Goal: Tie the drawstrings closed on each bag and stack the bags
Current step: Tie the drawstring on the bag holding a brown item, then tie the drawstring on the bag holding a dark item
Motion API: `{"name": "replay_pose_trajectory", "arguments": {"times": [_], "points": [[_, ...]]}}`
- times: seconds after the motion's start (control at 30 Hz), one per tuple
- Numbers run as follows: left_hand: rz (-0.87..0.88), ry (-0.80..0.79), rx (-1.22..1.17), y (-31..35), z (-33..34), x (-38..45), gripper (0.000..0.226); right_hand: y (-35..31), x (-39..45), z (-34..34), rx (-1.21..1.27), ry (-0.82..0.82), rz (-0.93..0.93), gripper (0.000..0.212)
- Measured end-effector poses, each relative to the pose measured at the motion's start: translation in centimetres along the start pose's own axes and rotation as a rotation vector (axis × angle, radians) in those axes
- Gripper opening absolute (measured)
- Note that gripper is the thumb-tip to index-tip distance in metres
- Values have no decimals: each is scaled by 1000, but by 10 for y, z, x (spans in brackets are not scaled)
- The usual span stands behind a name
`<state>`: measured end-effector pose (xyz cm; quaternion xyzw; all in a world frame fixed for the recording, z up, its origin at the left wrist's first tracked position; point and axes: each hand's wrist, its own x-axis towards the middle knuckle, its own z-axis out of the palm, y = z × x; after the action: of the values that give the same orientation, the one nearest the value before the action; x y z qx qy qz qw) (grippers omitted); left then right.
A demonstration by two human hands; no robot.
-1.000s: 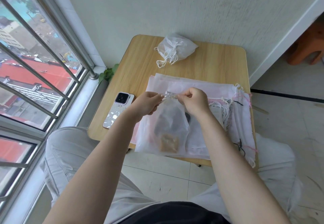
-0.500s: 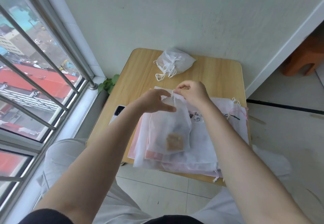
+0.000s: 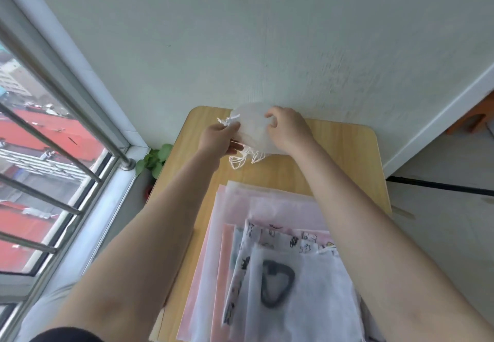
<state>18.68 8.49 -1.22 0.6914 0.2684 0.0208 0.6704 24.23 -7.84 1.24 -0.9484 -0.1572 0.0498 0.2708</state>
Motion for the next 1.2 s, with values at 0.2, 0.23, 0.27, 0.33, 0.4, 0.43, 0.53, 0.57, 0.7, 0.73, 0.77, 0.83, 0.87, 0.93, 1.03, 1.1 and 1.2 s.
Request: {"name": "replay_pose_trajectory", "arguments": {"times": [0.2, 0.23, 0.27, 0.33, 0.4, 0.43, 0.53, 0.57, 0.7, 0.73, 0.77, 0.83, 0.87, 0.93, 1.03, 1.1, 1.2], "points": [[-1, 139, 73, -28, 13, 35, 19, 24, 23, 48, -81, -192, 5, 51], [-30, 156, 45, -31, 13, 40, 18, 28, 25, 54, -72, -197, -5, 53], [-74, 168, 3, -33, 12, 42, 16, 32, 28, 60, -65, -212, -11, 57], [-194, 189, -106, -40, 10, 46, 13, 41, 30, 74, -78, -264, -6, 66], [-297, 195, -166, -47, 7, 47, 14, 47, 31, 87, -125, -286, 3, 72], [-326, 195, -168, -50, 7, 46, 16, 48, 30, 90, -146, -290, 15, 72], [-357, 193, -134, -51, 5, 45, 17, 44, 28, 91, -189, -273, 48, 72], [-348, 187, -125, -49, 4, 42, 18, 42, 26, 88, -207, -247, 45, 72], [-198, 293, 107, -40, -5, 21, 40, 30, 3, 66, -173, -49, -3, 60], [-144, 338, 174, -35, -6, 10, 37, 27, -5, 60, -132, 0, -11, 50], [-89, 341, 227, -33, -6, 0, 29, 25, -14, 54, -77, 30, -12, 38], [-21, 187, 334, -31, -6, -28, 12, 22, -39, 43, 44, -37, 25, 28], [-9, 50, 413, -31, -4, -43, 13, 21, -50, 39, 78, -106, 44, 30], [34, -270, 676, -32, 3, -72, 16, 20, -73, 36, 91, -245, 63, 29], [182, -533, 1115, -43, 13, -115, 22, 21, -112, 34, 96, -386, 95, 23], [169, -581, 1186, -53, 17, -133, 25, 23, -129, 36, 123, -422, 118, 20], [170, -523, 1273, -68, 23, -151, 33, 26, -152, 40, 122, -431, 105, 18]]}}
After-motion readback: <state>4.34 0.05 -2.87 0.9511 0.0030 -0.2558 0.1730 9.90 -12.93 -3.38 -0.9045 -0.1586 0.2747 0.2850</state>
